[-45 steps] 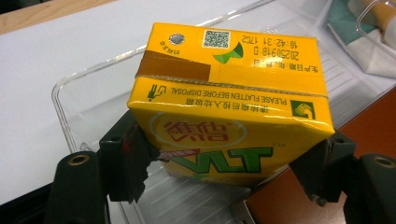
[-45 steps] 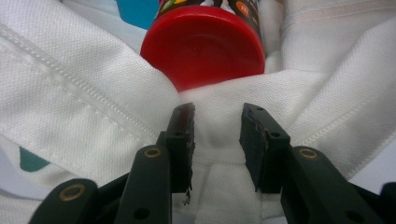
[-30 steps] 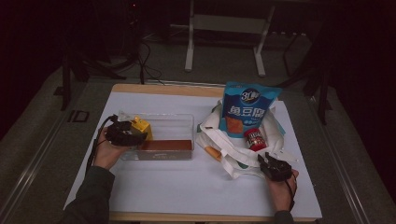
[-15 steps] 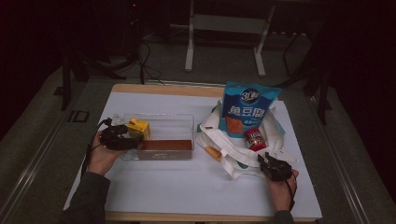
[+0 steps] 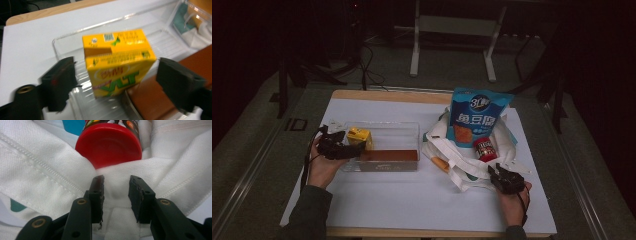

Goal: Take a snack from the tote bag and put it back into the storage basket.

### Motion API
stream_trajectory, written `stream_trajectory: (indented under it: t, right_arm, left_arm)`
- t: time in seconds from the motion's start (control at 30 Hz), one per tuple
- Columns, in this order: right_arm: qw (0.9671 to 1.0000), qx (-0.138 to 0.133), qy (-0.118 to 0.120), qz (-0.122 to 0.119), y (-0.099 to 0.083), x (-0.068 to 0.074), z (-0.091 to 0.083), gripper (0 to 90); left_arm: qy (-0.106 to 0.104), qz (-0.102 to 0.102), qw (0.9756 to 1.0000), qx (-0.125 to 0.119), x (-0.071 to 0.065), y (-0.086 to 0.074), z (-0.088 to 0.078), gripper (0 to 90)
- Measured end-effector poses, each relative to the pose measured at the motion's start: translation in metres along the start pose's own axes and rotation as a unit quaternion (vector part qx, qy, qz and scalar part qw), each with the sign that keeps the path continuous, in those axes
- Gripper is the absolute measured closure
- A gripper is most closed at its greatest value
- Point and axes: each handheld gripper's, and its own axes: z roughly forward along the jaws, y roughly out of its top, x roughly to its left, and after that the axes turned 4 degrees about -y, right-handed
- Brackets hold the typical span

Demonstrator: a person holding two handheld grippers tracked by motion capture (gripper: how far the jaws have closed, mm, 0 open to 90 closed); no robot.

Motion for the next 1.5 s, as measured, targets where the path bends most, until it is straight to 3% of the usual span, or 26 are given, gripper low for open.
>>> stream_trajectory:
  t: [0.2,0.3,0.37,0.5,0.83,1.0,1.3,1.5]
  right_arm:
    - [1.0,0.0,0.0,0.001,0.0,0.0,0.0,64.6]
    - [1.0,0.0,0.0,0.001,0.0,0.0,0.0,64.6]
    - [1.0,0.0,0.0,0.001,0.0,0.0,0.0,64.6]
    - [1.0,0.0,0.0,0.001,0.0,0.0,0.0,64.6]
    - [1.0,0.0,0.0,0.001,0.0,0.0,0.0,64.6]
    - [1.0,0.0,0.0,0.001,0.0,0.0,0.0,64.5]
    - [1.0,0.0,0.0,0.001,0.0,0.0,0.0,64.6]
    - [1.0,0.0,0.0,0.001,0.0,0.0,0.0,64.5]
  left_arm:
    - [0.013,0.004,0.9999,0.008,-0.007,0.006,0.012,14.9]
    - [0.039,0.011,0.9991,0.011,-0.011,0.006,0.014,20.3]
    - [0.044,0.002,0.999,0.01,-0.011,0.006,0.014,23.4]
    - [0.06,0.009,0.9981,0.011,-0.015,0.007,0.013,24.6]
    - [0.079,0.007,0.9967,0.014,-0.018,0.006,0.01,25.8]
    - [0.091,-0.006,0.9957,0.016,-0.011,0.004,0.005,26.0]
    - [0.086,-0.014,0.996,0.021,-0.01,0.003,0.001,25.5]
    - [0.062,-0.025,0.9976,0.02,-0.005,0.003,-0.003,24.9]
